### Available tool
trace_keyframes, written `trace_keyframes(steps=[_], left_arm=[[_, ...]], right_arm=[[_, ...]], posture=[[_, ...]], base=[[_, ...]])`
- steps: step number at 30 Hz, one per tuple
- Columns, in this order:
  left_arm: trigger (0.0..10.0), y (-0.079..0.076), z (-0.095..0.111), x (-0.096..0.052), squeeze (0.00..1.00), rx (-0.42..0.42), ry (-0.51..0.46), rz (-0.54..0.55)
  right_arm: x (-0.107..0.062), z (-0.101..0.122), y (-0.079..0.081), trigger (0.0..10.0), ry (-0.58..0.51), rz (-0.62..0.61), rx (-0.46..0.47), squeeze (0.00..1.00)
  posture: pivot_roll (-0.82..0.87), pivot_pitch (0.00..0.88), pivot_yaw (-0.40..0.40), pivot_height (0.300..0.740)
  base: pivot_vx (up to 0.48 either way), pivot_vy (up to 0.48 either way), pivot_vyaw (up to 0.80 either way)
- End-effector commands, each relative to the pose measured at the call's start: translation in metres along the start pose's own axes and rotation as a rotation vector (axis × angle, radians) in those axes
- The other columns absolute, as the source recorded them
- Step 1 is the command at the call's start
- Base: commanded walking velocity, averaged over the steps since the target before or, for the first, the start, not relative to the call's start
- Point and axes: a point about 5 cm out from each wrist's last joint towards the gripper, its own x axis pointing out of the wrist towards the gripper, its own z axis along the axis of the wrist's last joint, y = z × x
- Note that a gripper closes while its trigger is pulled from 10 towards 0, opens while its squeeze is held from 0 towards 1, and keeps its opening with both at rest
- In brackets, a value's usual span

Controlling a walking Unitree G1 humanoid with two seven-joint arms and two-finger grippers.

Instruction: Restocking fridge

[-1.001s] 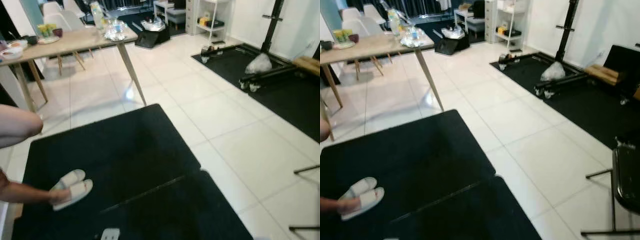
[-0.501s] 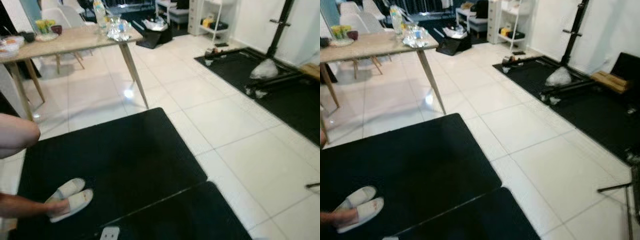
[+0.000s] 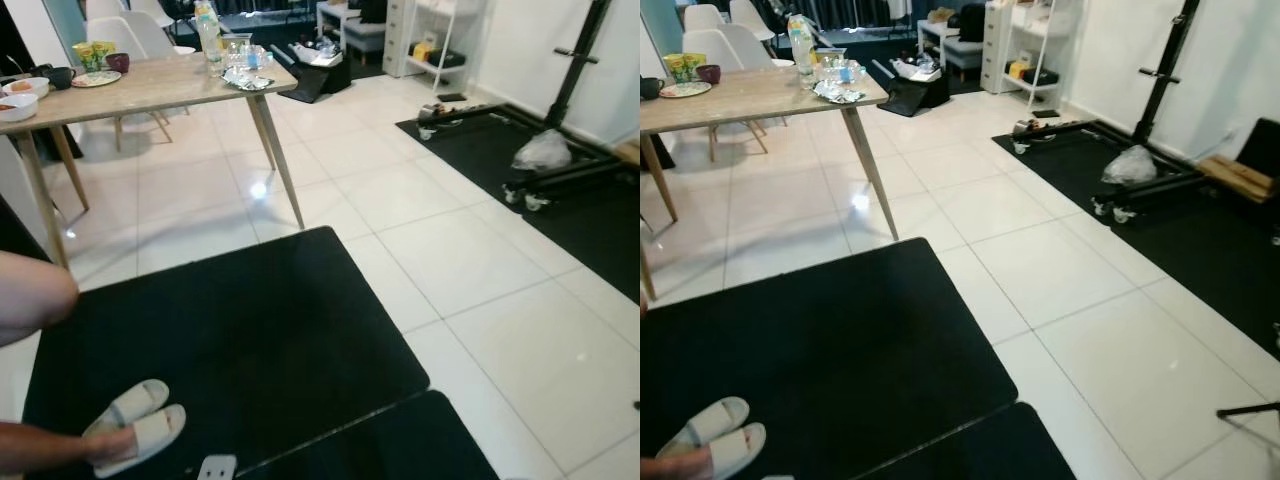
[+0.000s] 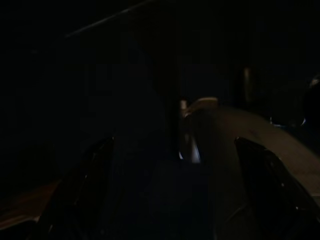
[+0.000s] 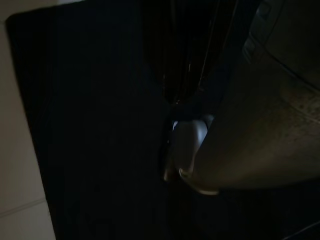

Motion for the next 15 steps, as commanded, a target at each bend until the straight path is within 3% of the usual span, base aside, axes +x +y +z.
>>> trace_keyframes(steps=[1,15], left_arm=[[10.0,0.0024,-0.0054,-0.0017,0.00,0.006,0.014,0.006],[10.0,0.0026,-0.0054,-0.0017,0.00,0.009,0.015,0.006]], right_arm=[[0.0005,0.0017,0.0006,10.0,-0.005,0.001,0.001,0.00],[0.0006,0.0002,0.0019,10.0,-0.003,0.003,0.007,0.00]], posture=[[-0.04,0.000,0.023,0.740],[-0.04,0.000,0.024,0.740]], base=[[0.304,0.000,0.00],[0.303,0.000,0.00]])
